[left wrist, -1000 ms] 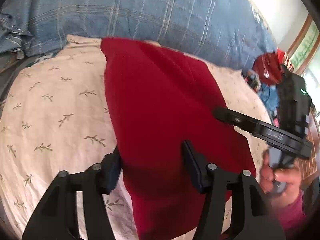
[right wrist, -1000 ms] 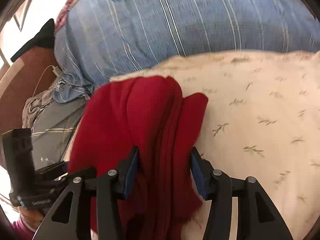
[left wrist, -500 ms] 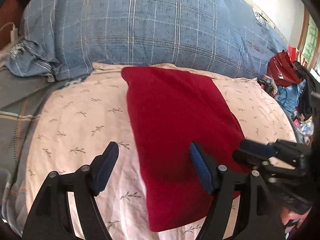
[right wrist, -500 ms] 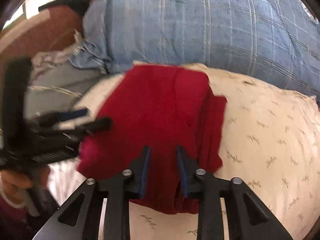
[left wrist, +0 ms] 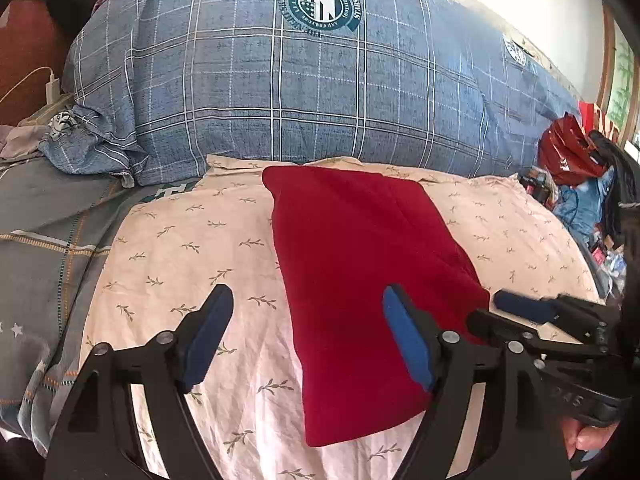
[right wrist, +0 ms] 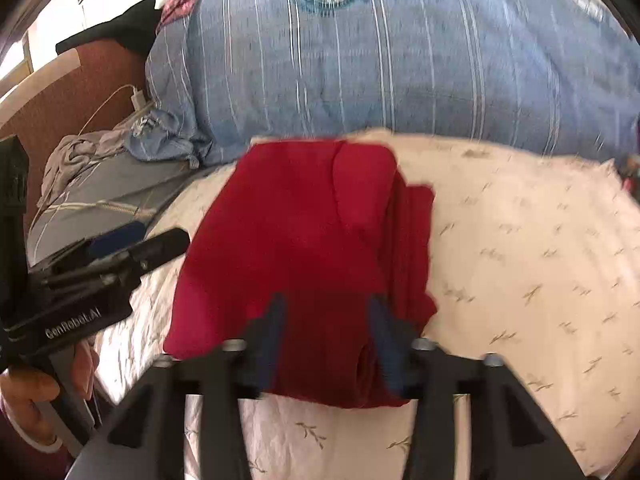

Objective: Fold small clothes

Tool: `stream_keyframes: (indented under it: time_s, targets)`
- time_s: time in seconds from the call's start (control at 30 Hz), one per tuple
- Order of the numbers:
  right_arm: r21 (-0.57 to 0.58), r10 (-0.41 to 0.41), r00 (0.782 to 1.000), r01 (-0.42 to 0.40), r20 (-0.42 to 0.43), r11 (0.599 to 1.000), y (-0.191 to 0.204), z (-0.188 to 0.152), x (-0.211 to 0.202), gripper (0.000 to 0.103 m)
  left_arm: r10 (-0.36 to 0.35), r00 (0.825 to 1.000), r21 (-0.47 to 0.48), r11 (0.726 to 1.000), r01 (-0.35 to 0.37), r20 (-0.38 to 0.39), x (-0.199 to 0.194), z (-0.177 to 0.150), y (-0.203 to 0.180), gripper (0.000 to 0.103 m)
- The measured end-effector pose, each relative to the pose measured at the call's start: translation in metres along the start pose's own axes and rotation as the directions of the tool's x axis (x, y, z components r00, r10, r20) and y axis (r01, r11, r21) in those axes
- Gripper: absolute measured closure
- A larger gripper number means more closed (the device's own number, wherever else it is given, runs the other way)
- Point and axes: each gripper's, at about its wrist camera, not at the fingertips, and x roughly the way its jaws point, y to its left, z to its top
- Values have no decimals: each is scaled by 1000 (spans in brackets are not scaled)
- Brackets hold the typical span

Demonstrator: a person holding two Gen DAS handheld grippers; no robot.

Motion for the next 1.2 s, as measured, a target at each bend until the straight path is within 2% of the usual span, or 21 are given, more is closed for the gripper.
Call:
stream_keyframes:
  time_s: [0.07, 0.2, 0.43, 0.67, 0.73, 0.83, 1.2]
  targets:
    - [-21, -33, 999, 33, 21, 999, 4, 4, -5, 47, 9, 1000, -1, 1000, -9, 1, -2, 1, -1, 25]
    - [-15, -59, 997, 60, 50, 998, 6, 8, -9, 33, 35, 999, -2, 999, -35, 26, -8, 1, -1, 25]
    - [12, -60, 996, 60, 73, 998, 2, 10, -11, 26, 63, 996, -6, 998, -62, 58, -16, 2, 1, 25]
    - [31, -50, 995, 47, 82, 998, 1, 12, -10, 25, 88, 993, -1, 996, -88, 77, -17, 2, 2, 25]
    - [33, -48, 995, 45, 84, 998, 1, 11, -10, 25, 86, 993, -2, 996, -86, 76, -17, 2, 3, 20]
    - [34, -56, 994, 53, 91, 998, 0, 11, -9, 24, 78, 994, -12, 997, -77, 76, -18, 2, 4, 18]
    - [67, -46, 995, 40, 88, 997, -6, 10, -5, 22, 133, 988, 32, 990, -136, 78, -17, 1, 0, 17]
